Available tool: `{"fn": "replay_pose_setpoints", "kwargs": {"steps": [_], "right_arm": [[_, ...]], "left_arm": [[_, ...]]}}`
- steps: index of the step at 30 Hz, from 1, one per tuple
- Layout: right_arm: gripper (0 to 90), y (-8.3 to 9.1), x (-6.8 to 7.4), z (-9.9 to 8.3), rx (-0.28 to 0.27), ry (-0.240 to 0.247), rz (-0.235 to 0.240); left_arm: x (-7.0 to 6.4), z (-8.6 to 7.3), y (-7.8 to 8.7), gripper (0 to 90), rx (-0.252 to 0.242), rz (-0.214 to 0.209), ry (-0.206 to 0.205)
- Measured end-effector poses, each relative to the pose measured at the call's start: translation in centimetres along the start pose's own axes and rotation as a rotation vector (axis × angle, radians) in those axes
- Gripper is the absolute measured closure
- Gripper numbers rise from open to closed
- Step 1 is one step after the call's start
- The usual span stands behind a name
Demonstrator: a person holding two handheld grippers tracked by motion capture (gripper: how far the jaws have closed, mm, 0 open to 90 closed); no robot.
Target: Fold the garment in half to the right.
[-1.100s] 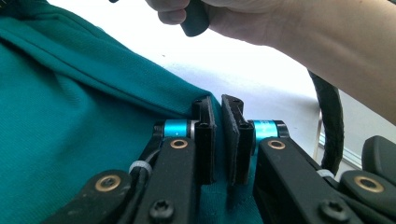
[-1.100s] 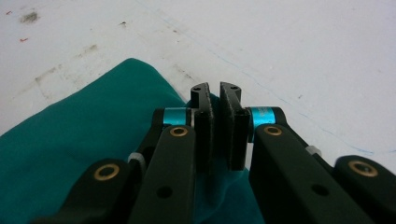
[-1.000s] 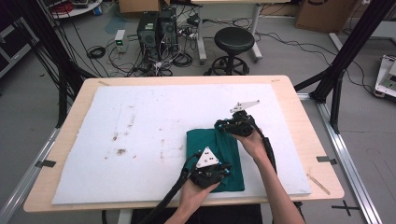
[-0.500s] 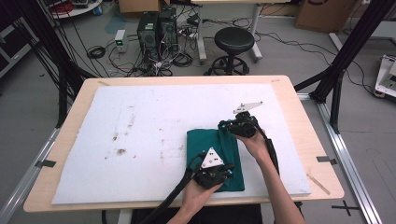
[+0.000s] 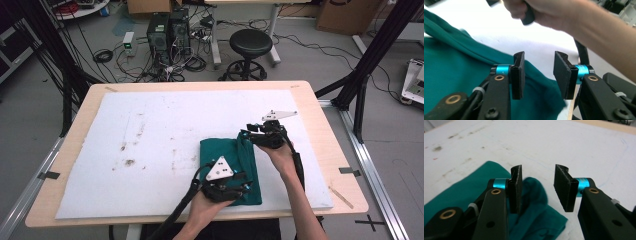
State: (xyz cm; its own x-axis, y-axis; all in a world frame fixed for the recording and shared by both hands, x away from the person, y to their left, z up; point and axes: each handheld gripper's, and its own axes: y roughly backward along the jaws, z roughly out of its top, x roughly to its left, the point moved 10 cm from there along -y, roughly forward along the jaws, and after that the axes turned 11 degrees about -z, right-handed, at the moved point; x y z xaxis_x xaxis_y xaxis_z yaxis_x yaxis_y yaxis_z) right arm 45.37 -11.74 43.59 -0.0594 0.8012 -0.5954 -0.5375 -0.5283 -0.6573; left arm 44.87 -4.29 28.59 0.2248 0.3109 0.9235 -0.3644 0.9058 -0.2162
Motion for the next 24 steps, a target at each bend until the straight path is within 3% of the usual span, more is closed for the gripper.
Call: {"fn": "replay_pose_setpoints", "kwargs": {"steps": [5, 8, 10, 13, 15, 18, 24], "right_arm": [[59.5, 0.5, 1.7, 0.5, -0.016, 0.044, -0.001], [59.2, 0.6, 3.6, 1.0, -0.037, 0.052, 0.047], [59.1, 0.5, 5.0, 1.3, -0.043, 0.083, 0.066], [62.0, -0.3, 6.2, 1.2, -0.012, 0.136, 0.05], [63.7, -1.2, 5.9, 0.7, 0.033, 0.168, -0.005], [66.0, -1.9, 4.2, -0.4, 0.104, 0.159, -0.102], [68.4, -0.8, 1.0, -2.2, 0.132, 0.109, -0.233]], "left_arm": [[2.8, 1.5, 3.8, 60.4, -0.05, 0.114, -0.027], [5.2, 1.7, 5.7, 62.7, -0.075, 0.172, 0.001], [6.9, 1.7, 6.5, 66.3, -0.08, 0.216, 0.016], [9.4, 1.5, 6.9, 72.4, -0.068, 0.294, 0.031], [11.1, 1.1, 6.7, 75.9, -0.051, 0.325, 0.063], [12.7, 0.3, 6.2, 78.3, -0.026, 0.34, 0.097], [14.9, -1.1, 4.9, 76.7, 0.021, 0.368, 0.131]]}}
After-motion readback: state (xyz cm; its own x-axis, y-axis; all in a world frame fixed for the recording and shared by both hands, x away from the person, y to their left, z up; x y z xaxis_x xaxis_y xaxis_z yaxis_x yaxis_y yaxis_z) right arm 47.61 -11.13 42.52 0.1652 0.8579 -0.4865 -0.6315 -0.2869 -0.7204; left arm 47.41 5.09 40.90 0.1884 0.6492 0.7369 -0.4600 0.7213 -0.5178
